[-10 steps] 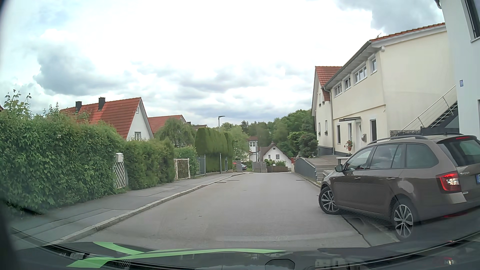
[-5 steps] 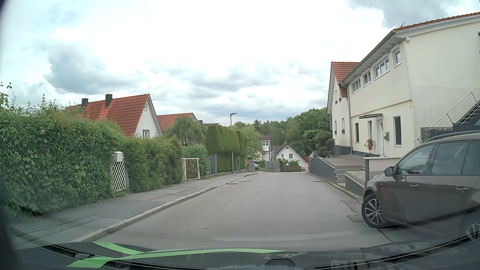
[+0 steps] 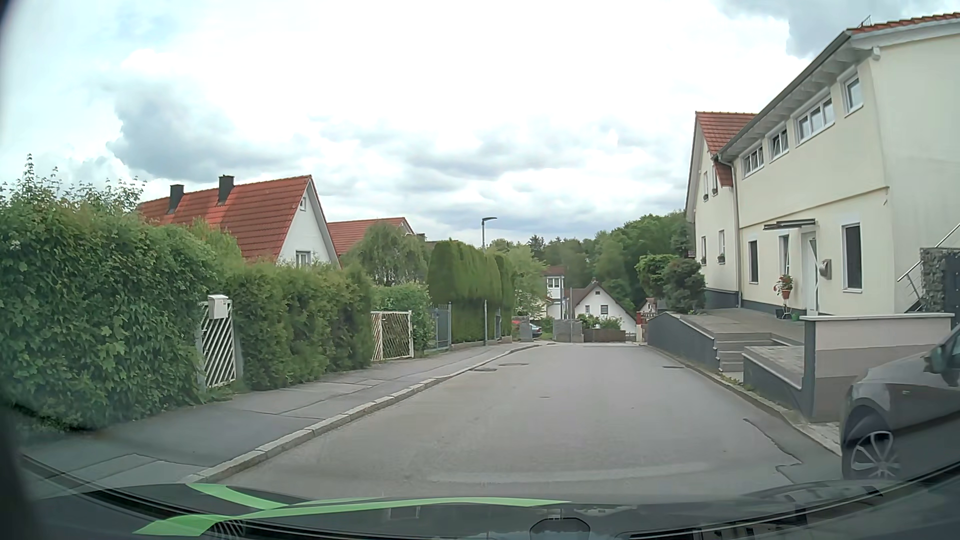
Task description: Follow the waypoints while adhering to traffic rules and regulations
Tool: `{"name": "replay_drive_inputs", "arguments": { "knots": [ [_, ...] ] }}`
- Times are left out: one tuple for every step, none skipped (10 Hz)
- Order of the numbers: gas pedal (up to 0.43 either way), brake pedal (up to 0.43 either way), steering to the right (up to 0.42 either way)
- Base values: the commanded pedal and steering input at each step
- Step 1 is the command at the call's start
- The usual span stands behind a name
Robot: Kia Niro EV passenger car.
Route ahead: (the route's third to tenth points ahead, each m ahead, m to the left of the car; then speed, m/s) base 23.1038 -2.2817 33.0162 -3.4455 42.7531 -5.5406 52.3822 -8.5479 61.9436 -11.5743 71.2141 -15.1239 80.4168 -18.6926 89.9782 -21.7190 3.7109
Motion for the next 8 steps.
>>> {"name": "replay_drive_inputs", "arguments": {
  "knots": [
    [0.130,0.000,-0.020],
    [0.130,0.000,-0.007],
    [0.130,0.000,0.008],
    [0.130,0.000,0.018],
    [0.098,0.000,0.024],
    [0.079,0.000,0.033],
    [0.008,0.000,0.044],
    [0.008,0.000,0.051]
  ]
}}
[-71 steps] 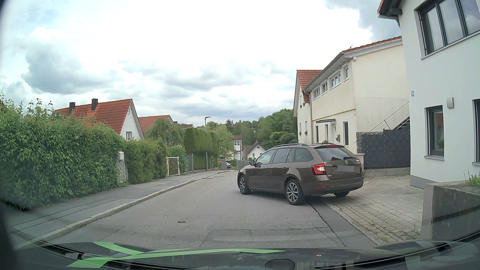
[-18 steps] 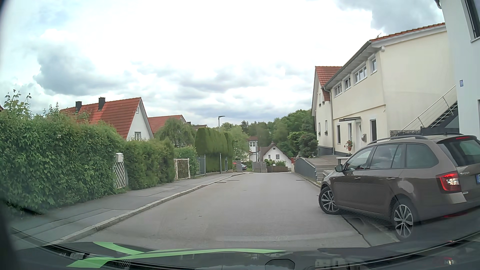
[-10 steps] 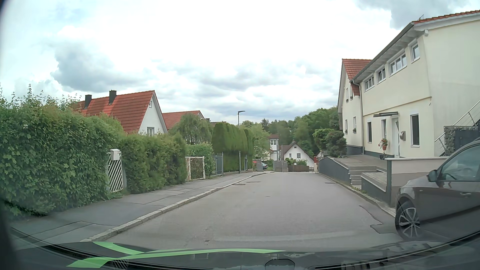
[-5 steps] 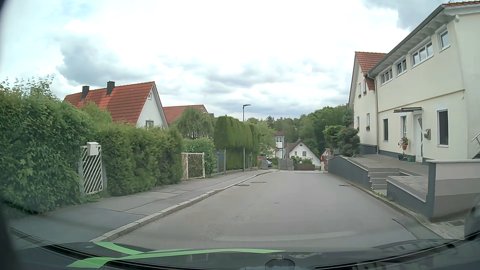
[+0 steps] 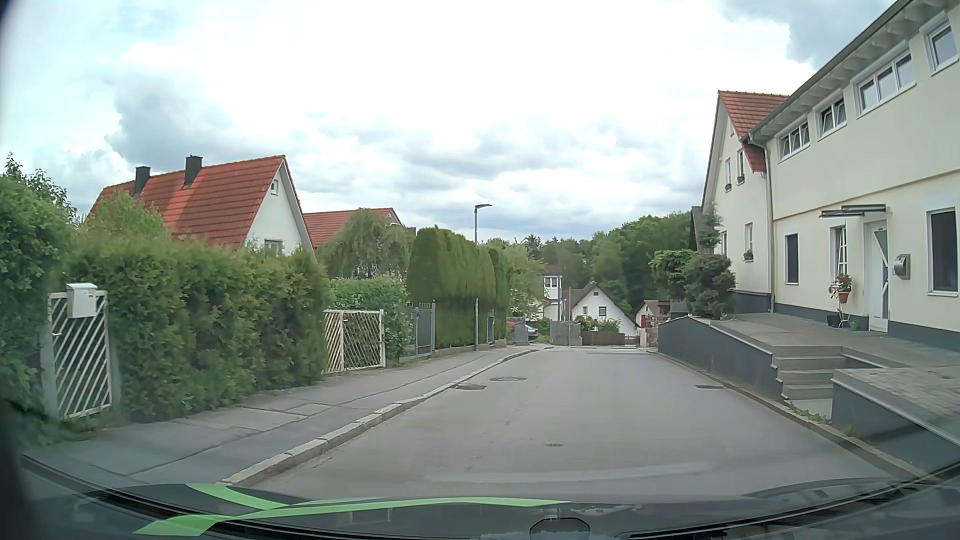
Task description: Follow the waypoints while adhering to traffic rules and regulations
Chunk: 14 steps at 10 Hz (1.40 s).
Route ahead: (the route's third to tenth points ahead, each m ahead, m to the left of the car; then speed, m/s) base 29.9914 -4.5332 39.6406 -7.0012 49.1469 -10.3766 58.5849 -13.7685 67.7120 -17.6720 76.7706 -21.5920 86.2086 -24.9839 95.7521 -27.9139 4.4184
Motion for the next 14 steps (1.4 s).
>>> {"name": "replay_drive_inputs", "arguments": {
  "knots": [
    [0.000,0.000,0.058],
    [0.000,0.000,0.059],
    [0.000,0.000,0.057],
    [0.000,0.000,0.058],
    [0.000,0.000,0.060],
    [0.000,0.000,0.060],
    [0.000,0.000,0.060],
    [0.000,0.000,0.060],
    [0.000,0.000,0.060],
    [0.000,0.000,0.060],
    [0.000,0.000,0.061],
    [0.000,0.000,0.060],
    [0.000,0.000,0.057],
    [0.000,0.000,0.055]
  ]
}}
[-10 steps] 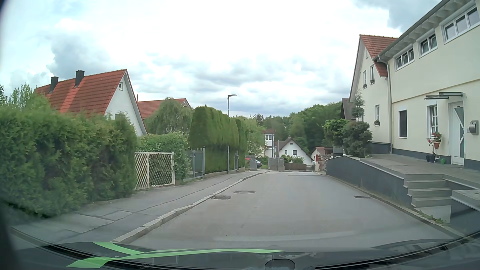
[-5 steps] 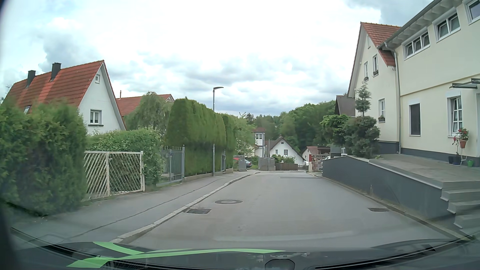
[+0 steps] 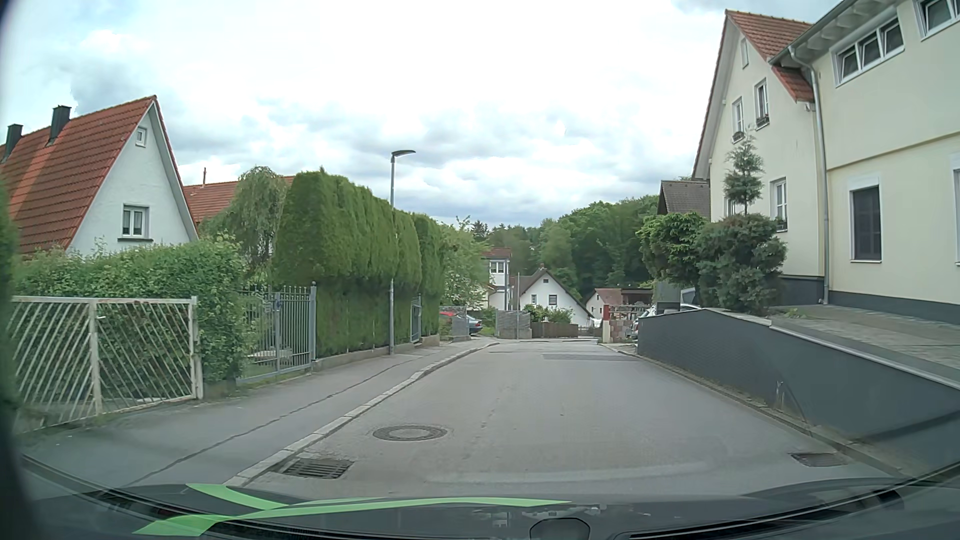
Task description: Follow the waypoints while adhering to traffic rules and regulations
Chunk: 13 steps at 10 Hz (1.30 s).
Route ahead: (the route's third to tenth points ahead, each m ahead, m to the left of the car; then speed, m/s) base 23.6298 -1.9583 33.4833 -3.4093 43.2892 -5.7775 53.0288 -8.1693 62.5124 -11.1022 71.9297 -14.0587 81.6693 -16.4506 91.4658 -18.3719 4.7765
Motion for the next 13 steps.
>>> {"name": "replay_drive_inputs", "arguments": {
  "knots": [
    [0.000,0.000,0.053],
    [0.000,0.000,0.053],
    [0.000,0.000,0.052],
    [0.000,0.000,0.052],
    [0.000,0.000,0.051],
    [0.000,0.000,0.050],
    [0.000,0.000,0.050],
    [0.000,0.000,0.050],
    [0.000,0.000,0.050],
    [0.000,0.000,0.049],
    [0.000,0.000,0.049],
    [0.000,0.000,0.049],
    [0.000,0.000,0.049]
  ]
}}
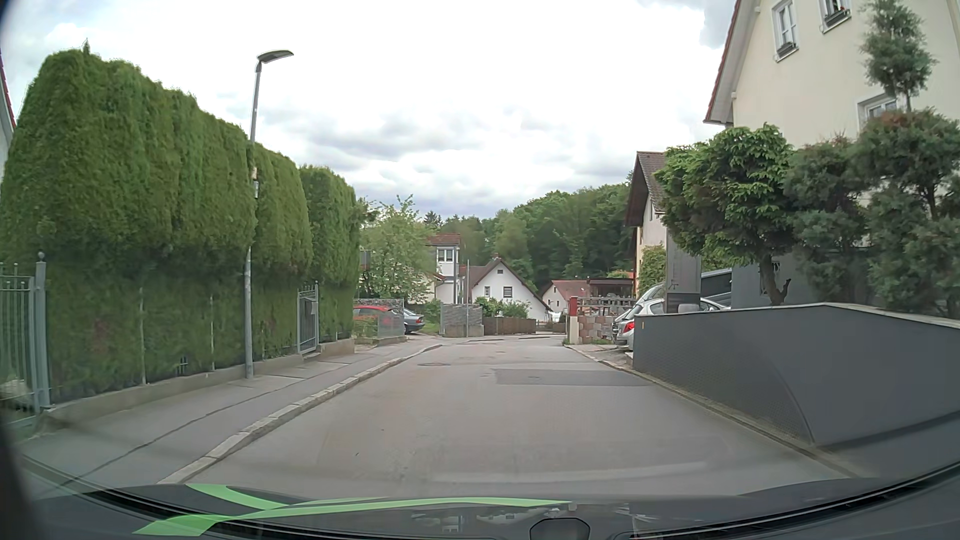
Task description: Follow the waypoints while adhering to traffic rules and regulations
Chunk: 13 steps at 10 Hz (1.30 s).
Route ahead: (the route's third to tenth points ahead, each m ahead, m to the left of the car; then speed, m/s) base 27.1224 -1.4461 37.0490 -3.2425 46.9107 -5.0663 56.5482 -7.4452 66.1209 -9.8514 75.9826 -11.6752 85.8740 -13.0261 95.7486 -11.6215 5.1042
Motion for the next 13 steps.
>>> {"name": "replay_drive_inputs", "arguments": {
  "knots": [
    [0.000,0.000,0.047],
    [0.000,0.000,0.039],
    [0.000,0.000,0.026],
    [0.000,0.000,0.017],
    [0.000,0.000,0.010],
    [0.000,0.000,0.006],
    [0.000,0.000,0.003],
    [0.000,0.000,0.000],
    [0.000,0.000,0.000],
    [0.000,0.000,0.000],
    [0.000,0.000,0.000],
    [0.000,0.000,0.000],
    [0.000,0.000,-0.001]
  ]
}}
